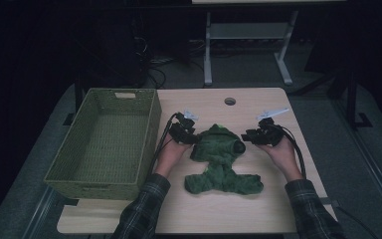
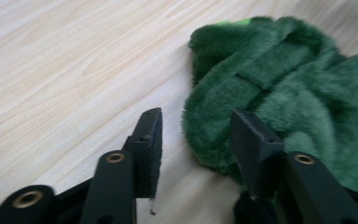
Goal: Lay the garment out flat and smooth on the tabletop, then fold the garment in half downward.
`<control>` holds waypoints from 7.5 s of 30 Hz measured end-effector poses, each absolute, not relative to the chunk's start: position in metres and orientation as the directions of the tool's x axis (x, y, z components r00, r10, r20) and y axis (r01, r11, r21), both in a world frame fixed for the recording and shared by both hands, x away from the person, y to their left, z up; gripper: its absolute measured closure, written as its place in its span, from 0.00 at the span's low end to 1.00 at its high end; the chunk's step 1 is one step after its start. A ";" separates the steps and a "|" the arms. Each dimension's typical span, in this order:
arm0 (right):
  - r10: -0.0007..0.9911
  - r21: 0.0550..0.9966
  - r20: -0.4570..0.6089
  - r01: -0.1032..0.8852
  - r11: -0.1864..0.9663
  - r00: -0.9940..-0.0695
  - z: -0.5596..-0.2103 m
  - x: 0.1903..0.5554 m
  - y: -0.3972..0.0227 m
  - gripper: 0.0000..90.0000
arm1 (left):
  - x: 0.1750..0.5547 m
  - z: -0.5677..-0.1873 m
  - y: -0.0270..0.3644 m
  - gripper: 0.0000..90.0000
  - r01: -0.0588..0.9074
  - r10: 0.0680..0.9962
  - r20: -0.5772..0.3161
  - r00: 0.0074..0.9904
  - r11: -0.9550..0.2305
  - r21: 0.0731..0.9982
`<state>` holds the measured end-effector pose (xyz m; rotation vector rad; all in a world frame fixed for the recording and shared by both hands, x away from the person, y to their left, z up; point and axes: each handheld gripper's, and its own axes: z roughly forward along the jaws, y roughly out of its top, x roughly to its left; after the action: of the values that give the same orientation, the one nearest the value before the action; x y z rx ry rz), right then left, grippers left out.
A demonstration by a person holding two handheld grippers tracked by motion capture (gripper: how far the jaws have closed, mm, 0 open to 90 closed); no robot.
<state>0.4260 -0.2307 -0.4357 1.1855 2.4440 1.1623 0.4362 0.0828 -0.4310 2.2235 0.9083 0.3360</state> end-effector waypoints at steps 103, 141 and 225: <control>0.379 0.743 0.133 0.345 0.573 -0.916 -0.450 0.284 -0.073 0.77 | 0.266 -0.477 0.138 0.15 0.345 0.498 0.005 0.867 -0.607 0.716; 0.550 0.813 0.178 0.437 0.385 -0.816 -0.426 0.291 -0.158 0.97 | 0.266 -0.477 0.138 0.15 0.352 0.503 -0.006 0.864 -0.597 0.721; 0.616 0.770 0.126 0.468 0.434 -0.778 -0.435 0.290 -0.218 0.80 | 0.266 -0.477 0.137 0.14 0.348 0.498 -0.002 0.867 -0.604 0.717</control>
<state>0.2901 -0.2183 -0.4349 0.9584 2.5087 1.2613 0.2665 0.1370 -0.4772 2.2764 0.6079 0.2546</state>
